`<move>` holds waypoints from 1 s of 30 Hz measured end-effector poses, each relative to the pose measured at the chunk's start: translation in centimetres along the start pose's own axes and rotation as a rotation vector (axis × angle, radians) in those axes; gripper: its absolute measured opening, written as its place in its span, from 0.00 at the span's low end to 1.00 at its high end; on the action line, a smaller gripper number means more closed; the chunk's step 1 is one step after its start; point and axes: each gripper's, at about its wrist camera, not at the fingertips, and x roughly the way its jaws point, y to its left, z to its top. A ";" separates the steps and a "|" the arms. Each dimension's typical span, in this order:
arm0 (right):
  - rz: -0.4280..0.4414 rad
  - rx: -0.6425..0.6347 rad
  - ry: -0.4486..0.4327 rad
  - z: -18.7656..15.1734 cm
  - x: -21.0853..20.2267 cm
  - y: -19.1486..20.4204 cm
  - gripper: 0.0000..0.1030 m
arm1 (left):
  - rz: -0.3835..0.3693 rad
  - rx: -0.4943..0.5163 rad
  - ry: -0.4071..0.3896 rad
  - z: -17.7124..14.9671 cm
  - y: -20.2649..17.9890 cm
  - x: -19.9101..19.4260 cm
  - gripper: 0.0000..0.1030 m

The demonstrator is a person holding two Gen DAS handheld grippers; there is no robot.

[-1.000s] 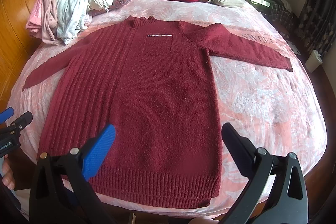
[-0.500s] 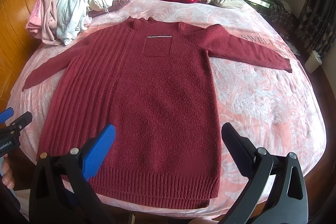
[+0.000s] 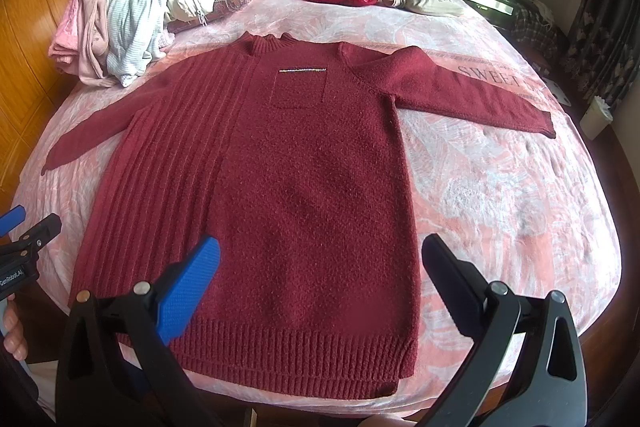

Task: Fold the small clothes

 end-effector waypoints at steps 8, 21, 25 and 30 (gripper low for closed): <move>-0.001 0.000 0.000 0.0 0.0 0.0 0.97 | 0.001 0.003 -0.001 0.0 -0.1 0.0 0.96; -0.040 0.107 0.117 4.6 3.8 -5.7 0.97 | 0.044 -0.033 0.068 4.3 -1.6 4.3 0.96; -0.088 0.168 0.148 8.4 6.8 -11.6 0.97 | 0.031 -0.040 0.057 8.0 -3.5 6.8 0.96; -0.092 0.270 0.201 12.2 11.7 -20.9 0.97 | -0.004 0.010 0.016 11.8 -7.4 9.5 0.96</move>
